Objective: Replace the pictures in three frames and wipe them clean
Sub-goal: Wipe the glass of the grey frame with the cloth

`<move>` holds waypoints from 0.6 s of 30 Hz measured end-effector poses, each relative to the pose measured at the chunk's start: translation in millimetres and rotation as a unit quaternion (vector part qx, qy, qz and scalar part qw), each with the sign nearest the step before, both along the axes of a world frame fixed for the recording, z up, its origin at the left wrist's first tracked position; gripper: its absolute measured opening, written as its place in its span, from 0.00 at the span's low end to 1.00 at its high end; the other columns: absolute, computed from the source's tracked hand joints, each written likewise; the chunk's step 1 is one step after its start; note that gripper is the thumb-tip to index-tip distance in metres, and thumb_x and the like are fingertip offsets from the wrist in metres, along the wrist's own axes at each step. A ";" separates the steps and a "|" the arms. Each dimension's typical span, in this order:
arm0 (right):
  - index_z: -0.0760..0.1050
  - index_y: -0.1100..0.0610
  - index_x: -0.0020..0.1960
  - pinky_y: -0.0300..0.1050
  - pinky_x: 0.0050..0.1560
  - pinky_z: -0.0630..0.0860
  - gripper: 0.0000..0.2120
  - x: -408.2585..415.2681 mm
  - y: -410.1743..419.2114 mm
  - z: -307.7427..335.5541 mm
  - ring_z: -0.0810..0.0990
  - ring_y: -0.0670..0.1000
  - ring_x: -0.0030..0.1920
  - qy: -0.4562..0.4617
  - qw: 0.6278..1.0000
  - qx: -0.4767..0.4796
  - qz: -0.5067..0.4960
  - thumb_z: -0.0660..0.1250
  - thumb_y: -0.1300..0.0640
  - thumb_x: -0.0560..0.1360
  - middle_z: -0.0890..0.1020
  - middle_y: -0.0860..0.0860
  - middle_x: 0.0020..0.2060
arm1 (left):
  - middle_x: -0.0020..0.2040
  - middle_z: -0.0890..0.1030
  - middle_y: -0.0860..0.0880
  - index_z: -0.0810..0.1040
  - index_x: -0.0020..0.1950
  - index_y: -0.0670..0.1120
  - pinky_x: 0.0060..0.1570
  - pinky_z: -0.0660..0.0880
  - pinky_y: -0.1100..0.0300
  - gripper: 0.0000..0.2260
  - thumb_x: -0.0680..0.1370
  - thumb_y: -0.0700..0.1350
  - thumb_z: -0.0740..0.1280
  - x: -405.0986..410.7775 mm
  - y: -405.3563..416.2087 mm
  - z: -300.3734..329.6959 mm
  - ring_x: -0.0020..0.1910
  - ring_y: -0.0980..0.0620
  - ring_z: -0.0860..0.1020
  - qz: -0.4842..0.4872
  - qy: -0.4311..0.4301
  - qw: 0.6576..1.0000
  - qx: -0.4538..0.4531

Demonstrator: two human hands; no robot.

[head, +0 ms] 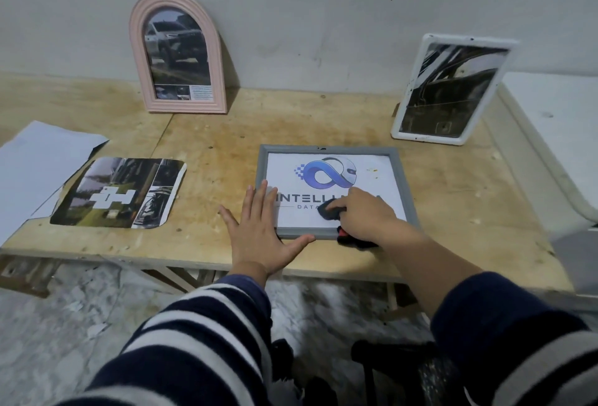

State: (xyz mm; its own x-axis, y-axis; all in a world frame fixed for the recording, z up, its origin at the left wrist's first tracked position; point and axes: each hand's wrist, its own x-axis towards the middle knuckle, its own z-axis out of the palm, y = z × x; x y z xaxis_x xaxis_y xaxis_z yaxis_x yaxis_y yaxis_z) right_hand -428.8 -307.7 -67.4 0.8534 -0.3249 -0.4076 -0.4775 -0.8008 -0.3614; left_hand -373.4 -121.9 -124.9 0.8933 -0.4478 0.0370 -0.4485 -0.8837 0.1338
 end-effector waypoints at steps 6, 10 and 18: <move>0.80 0.43 0.41 0.42 0.40 0.74 0.15 -12.6 -19.3 14.8 0.77 0.46 0.35 0.005 0.990 0.119 -0.076 0.61 0.60 0.75 0.80 0.48 0.45 | 0.79 0.54 0.53 0.62 0.76 0.51 0.65 0.38 0.26 0.40 0.69 0.71 0.56 -10.8 -6.9 10.0 0.78 0.53 0.47 -0.065 -0.071 0.995 -0.033; 0.82 0.50 0.51 0.40 0.40 0.75 0.15 14.1 -50.3 32.3 0.80 0.53 0.42 -0.036 0.986 0.099 -0.128 0.60 0.63 0.74 0.83 0.51 0.48 | 0.77 0.62 0.51 0.69 0.72 0.47 0.66 0.43 0.25 0.35 0.68 0.62 0.63 -30.4 -46.4 14.3 0.78 0.50 0.54 -0.162 -0.083 0.976 -0.117; 0.77 0.43 0.50 0.39 0.41 0.70 0.16 59.2 -76.4 21.1 0.77 0.50 0.40 -0.062 0.990 -0.034 -0.123 0.58 0.63 0.77 0.81 0.48 0.46 | 0.78 0.36 0.52 0.36 0.77 0.49 0.62 0.23 0.32 0.43 0.72 0.75 0.43 -36.1 -84.1 1.7 0.75 0.51 0.31 -0.106 -0.031 0.993 0.036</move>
